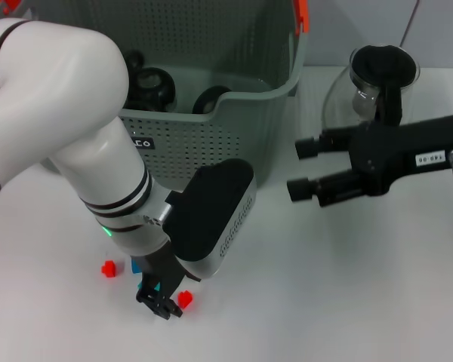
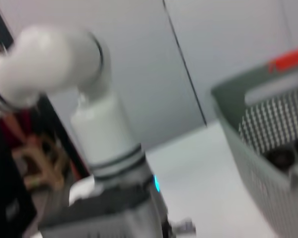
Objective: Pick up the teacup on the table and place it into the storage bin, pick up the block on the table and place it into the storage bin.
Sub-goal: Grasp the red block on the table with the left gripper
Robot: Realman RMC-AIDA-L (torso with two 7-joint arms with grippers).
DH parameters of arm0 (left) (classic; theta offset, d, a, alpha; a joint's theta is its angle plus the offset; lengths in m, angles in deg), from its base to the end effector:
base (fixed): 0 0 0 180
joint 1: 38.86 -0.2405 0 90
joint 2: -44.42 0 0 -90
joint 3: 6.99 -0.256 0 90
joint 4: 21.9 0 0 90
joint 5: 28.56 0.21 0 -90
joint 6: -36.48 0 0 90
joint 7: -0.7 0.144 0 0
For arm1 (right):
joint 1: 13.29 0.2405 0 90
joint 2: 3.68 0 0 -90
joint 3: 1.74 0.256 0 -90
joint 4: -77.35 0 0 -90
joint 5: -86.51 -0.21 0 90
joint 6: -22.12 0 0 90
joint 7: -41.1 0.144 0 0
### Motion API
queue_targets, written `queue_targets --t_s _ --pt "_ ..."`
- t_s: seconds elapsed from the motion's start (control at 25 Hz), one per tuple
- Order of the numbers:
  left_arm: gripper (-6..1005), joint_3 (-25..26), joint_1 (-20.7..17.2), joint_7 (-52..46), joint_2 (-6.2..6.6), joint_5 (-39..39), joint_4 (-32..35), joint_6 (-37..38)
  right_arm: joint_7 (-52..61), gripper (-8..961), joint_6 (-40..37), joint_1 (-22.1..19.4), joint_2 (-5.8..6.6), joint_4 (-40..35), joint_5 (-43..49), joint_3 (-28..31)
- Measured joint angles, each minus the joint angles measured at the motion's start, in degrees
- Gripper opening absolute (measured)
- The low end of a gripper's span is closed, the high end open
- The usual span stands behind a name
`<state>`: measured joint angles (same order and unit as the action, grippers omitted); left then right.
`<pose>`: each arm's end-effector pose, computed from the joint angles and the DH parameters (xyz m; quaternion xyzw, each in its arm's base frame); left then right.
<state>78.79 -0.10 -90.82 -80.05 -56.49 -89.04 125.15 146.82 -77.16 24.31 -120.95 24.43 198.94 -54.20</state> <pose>-0.1700 0.3183 -0.0820 0.9342 -0.2070 -0.2825 0.0677 0.1729 0.3506 0.0222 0.9592 -0.2105 -0.1887 0.0079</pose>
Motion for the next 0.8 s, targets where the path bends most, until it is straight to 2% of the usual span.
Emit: queue_targets --t_s 0.12,0.32,0.44,0.8 --pt "522 -0.01 0.06 -0.04 -0.05 0.01 0.0 -0.17 2.07 945 0.3 1.36 -0.02 0.0 5.7 0.0" --pt "513 0.0 0.15 -0.1 -0.07 0.04 -0.01 -0.35 5.28 945 1.78 3.69 -1.15 0.0 13.99 -0.01" --pt "508 0.01 0.2 -0.15 -0.04 0.04 -0.01 -0.36 5.28 945 1.98 4.07 -1.53 0.01 14.5 0.13" --pt "492 0.0 0.27 -0.14 -0.03 -0.18 -0.1 0.48 5.06 944 2.85 4.0 -1.56 0.01 13.94 0.6"
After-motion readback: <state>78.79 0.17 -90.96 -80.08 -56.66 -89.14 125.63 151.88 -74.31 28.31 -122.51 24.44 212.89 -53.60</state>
